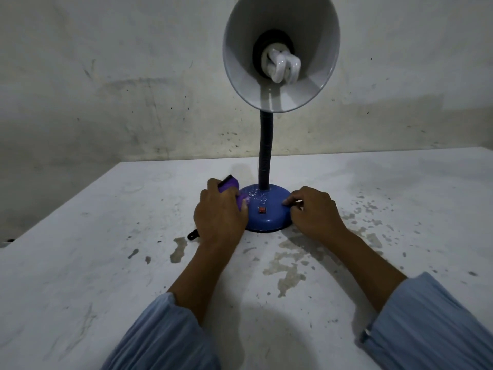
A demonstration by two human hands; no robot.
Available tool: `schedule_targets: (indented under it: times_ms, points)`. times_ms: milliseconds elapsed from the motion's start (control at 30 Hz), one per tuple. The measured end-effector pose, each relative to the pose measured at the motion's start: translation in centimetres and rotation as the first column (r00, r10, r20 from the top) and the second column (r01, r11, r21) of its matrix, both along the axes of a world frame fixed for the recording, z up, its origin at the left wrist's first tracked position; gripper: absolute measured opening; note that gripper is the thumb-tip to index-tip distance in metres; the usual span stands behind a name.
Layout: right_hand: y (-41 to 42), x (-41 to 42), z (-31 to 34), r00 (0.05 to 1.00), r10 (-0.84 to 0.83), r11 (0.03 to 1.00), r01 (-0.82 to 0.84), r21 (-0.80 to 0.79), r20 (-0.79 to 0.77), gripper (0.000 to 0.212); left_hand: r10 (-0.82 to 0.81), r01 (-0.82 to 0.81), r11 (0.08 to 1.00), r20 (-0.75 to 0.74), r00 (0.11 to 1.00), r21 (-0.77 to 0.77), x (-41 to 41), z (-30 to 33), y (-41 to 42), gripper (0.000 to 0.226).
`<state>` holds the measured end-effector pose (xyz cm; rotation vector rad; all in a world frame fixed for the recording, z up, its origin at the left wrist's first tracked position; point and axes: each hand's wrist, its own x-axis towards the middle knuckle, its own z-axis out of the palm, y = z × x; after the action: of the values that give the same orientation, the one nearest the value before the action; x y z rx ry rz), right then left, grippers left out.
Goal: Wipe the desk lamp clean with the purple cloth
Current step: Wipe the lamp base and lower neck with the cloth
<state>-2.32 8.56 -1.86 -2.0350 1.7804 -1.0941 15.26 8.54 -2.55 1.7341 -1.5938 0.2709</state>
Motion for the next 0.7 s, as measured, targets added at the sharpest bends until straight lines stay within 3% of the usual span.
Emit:
schedule_targets:
  times_ms: [67, 133, 200, 233, 300, 400, 500, 600, 700]
  points:
    - [-0.1, 0.0, 0.0, 1.0, 0.002, 1.0, -0.002, 0.002, -0.003, 0.021, -0.01, 0.008, 0.999, -0.07, 0.997, -0.036, 0.6, -0.1, 0.5, 0.037]
    - [-0.1, 0.0, 0.0, 1.0, -0.001, 1.0, 0.001, -0.002, -0.011, 0.02, -0.186, 0.179, 0.982, -0.12, 0.975, -0.062, 0.9, -0.1, 1.0, 0.035]
    - [0.0, 0.0, 0.0, 1.0, -0.001, 1.0, 0.001, -0.003, -0.02, 0.02, -0.341, 0.34, 0.94, -0.056, 0.939, -0.016, 0.7, 0.0, 1.1, 0.034]
    - [0.1, 0.0, 0.1, 1.0, 0.001, 1.0, -0.001, -0.003, -0.02, 0.02, -0.34, 0.341, 0.94, -0.02, 0.94, 0.005, 0.5, 0.0, 0.9, 0.035]
    - [0.1, -0.1, 0.1, 1.0, 0.006, 1.0, -0.006, 0.004, -0.012, 0.021, -0.16, 0.16, 0.987, 0.011, 0.987, 0.013, 0.3, 0.1, 0.4, 0.037]
    - [0.1, 0.0, 0.1, 1.0, 0.002, 1.0, -0.002, 0.022, -0.001, 0.02, 0.069, -0.067, 0.997, -0.076, 0.995, 0.031, 1.5, 0.2, 0.3, 0.038]
    - [0.0, 0.1, 0.0, 1.0, -0.005, 1.0, 0.005, 0.025, -0.007, 0.019, -0.052, 0.047, 0.999, -0.184, 0.982, -0.027, 3.1, 0.3, 0.8, 0.035]
    - [0.0, 0.1, 0.1, 1.0, -0.003, 1.0, 0.003, 0.02, -0.01, 0.018, -0.264, 0.268, 0.963, -0.123, 0.957, 0.016, 2.9, 0.8, 1.0, 0.036]
    - [0.1, 0.0, 0.3, 1.0, 0.002, 1.0, -0.001, 0.024, -0.021, 0.018, -0.138, 0.15, 0.984, -0.116, 0.984, 0.098, 2.4, 0.7, 0.6, 0.036]
